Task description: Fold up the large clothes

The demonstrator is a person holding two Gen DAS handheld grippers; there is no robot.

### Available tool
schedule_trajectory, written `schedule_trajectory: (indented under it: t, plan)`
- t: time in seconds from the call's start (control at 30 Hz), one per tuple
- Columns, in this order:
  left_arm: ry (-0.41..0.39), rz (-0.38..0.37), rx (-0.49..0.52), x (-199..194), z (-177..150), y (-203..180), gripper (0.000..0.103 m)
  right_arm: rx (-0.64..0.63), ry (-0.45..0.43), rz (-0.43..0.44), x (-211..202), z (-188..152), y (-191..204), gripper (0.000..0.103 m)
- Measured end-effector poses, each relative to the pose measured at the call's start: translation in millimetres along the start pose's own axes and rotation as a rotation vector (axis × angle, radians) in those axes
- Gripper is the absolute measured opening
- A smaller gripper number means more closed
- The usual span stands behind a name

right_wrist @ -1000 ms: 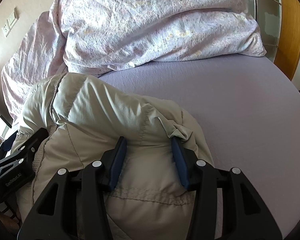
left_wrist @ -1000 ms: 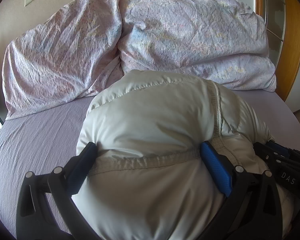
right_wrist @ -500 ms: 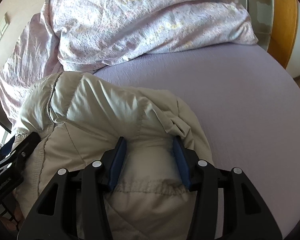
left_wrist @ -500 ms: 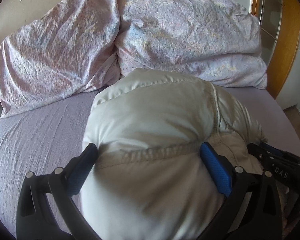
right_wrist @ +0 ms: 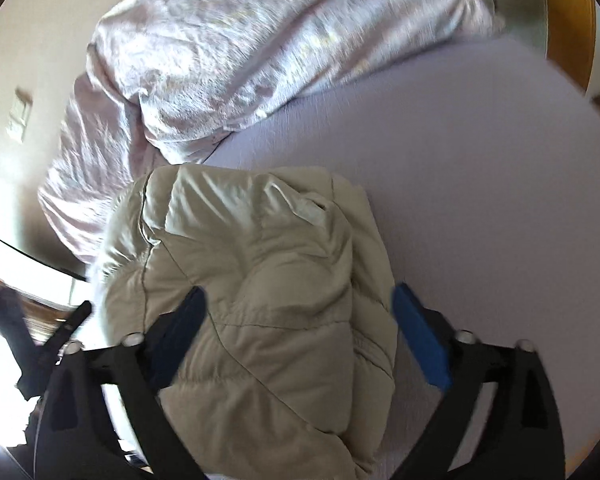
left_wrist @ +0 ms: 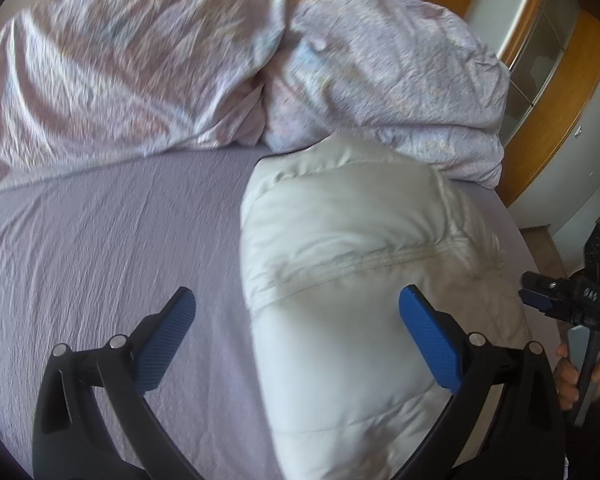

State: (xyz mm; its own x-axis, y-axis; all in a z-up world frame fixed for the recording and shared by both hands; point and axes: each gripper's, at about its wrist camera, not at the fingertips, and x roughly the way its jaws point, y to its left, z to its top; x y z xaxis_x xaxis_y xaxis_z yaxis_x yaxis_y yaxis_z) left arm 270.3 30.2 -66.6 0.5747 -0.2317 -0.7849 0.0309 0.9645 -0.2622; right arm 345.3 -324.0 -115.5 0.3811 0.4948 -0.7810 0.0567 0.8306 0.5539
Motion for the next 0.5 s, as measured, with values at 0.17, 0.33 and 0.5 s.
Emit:
schedule_trajectory:
  t: [0.17, 0.33, 0.5]
  plan:
    - [0.06, -0.057, -0.011, 6.4, -0.6, 15.2, 0.101, 0.077, 0.124, 0.084, 20.3, 4.5, -15.6, 0.102]
    - [0.099, -0.11, -0.005, 13.8, -2.4, 16.5, 0.101, 0.116, 0.19, 0.125, 36.8, 4.4, -23.3, 0.102]
    - [0.12, -0.148, -0.029, 20.9, -1.6, 18.1, 0.101, 0.123, 0.226, 0.116, 48.2, 6.9, -26.7, 0.102]
